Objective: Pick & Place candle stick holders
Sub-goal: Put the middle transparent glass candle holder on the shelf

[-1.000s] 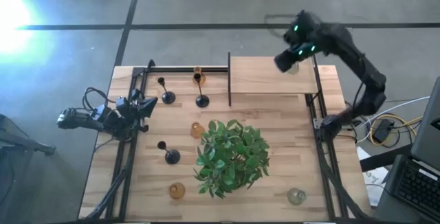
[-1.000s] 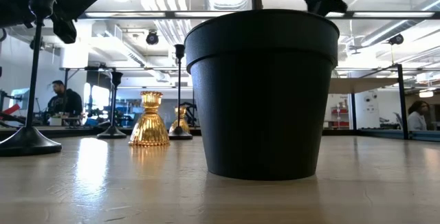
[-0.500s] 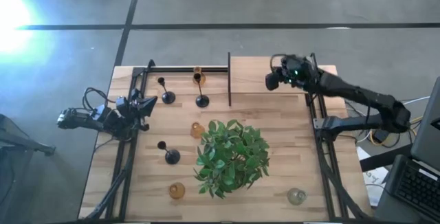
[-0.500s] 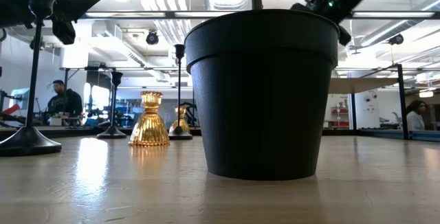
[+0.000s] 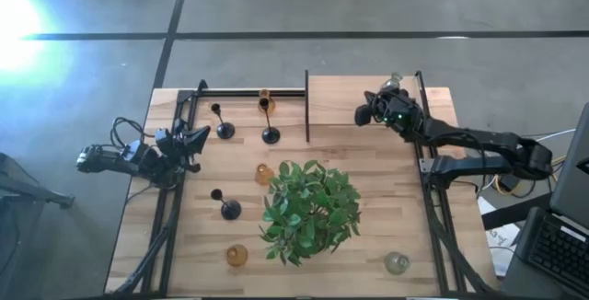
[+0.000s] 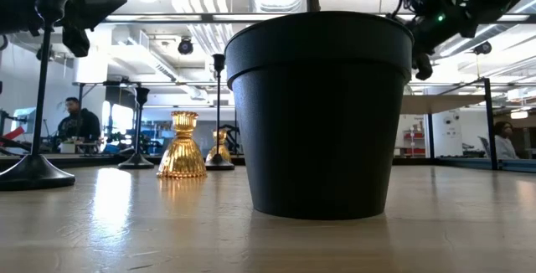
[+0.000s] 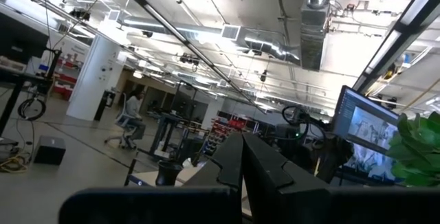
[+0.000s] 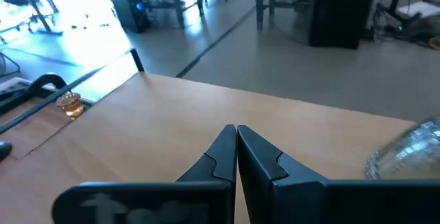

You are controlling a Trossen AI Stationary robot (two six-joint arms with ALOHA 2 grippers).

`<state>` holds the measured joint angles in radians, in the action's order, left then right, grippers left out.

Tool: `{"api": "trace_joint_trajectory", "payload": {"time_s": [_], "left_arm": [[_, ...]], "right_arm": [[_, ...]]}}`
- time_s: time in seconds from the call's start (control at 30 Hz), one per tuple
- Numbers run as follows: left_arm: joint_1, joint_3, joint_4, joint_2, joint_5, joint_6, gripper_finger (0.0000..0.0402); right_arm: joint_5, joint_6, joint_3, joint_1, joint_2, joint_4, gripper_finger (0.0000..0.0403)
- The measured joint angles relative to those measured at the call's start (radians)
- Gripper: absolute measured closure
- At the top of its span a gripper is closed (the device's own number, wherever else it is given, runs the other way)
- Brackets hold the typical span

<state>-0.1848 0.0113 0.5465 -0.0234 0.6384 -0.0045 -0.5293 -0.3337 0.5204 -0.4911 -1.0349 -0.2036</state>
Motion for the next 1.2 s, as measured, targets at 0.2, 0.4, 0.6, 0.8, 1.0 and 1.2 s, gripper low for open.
{"api": "trace_joint_trajectory", "payload": {"time_s": [0.2,0.4,0.6,0.8,1.0,1.2], "left_arm": [[0.0,0.0,0.0,0.0,0.002,-0.004,0.039],[0.0,0.0,-0.007,0.0,0.012,0.004,0.039],[0.0,0.0,-0.016,0.0,0.036,0.044,0.039],[0.0,0.0,-0.017,0.0,0.057,0.056,0.039],[0.0,0.0,-0.016,0.0,0.171,0.006,0.039],[0.0,0.0,-0.017,0.0,0.238,0.006,0.039]], "right_arm": [[0.013,0.011,-0.032,-0.007,-0.026,-0.12,0.0395],[-0.003,0.03,-0.017,-0.004,-0.027,-0.129,0.0395],[-0.047,0.111,0.002,-0.004,-0.028,-0.128,0.0395],[-0.05,0.128,-0.016,0.003,-0.029,-0.128,0.0395],[-0.06,0.093,-0.069,0.007,-0.055,-0.204,0.0395],[-0.069,0.079,-0.101,0.019,-0.179,-0.389,0.0395]]}}
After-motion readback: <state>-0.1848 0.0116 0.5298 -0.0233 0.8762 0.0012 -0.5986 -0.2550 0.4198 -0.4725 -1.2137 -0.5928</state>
